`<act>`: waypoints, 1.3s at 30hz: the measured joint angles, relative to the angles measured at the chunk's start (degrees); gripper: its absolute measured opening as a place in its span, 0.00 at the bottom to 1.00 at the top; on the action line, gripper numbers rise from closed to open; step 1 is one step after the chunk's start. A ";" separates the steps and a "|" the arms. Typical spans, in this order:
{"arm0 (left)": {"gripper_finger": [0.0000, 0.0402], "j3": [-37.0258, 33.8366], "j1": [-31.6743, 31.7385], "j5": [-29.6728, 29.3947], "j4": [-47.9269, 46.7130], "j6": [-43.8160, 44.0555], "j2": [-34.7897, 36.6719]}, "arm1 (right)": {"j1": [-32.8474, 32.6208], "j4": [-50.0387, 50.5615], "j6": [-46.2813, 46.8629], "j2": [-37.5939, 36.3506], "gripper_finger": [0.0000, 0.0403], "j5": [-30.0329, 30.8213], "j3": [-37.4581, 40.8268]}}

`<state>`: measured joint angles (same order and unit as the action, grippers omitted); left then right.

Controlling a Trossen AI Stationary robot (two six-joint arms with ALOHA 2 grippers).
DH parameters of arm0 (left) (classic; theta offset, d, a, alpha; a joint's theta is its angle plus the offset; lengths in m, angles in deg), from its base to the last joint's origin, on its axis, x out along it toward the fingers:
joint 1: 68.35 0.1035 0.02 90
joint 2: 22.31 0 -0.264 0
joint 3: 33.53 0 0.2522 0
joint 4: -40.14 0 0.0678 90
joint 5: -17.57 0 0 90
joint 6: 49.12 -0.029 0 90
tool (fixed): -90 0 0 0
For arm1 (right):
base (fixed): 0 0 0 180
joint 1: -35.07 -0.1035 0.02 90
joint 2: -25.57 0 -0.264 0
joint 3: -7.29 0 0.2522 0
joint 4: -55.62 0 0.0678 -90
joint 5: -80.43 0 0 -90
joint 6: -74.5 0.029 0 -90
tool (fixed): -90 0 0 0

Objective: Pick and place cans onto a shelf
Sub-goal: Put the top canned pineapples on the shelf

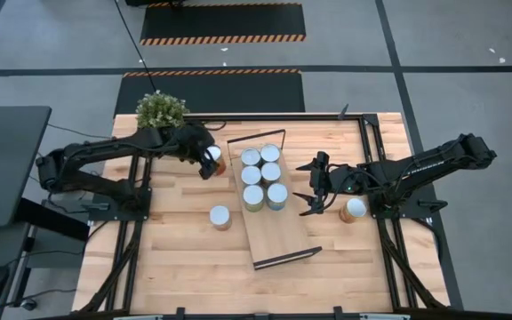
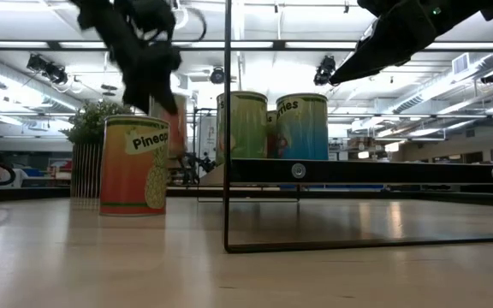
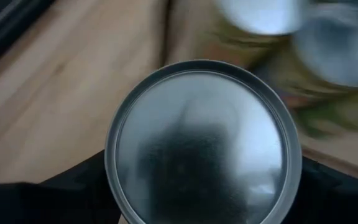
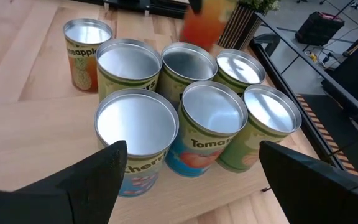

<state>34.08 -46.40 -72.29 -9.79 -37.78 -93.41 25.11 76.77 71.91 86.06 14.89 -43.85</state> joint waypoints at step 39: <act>0.79 32.26 -41.50 -15.03 -0.13 9.00 -30.41 | -0.15 4.73 1.36 -5.13 0.93 1.44 0.00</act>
<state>66.35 -87.89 -87.33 -9.92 -28.78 -123.82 24.96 81.50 73.26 80.92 16.33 -43.85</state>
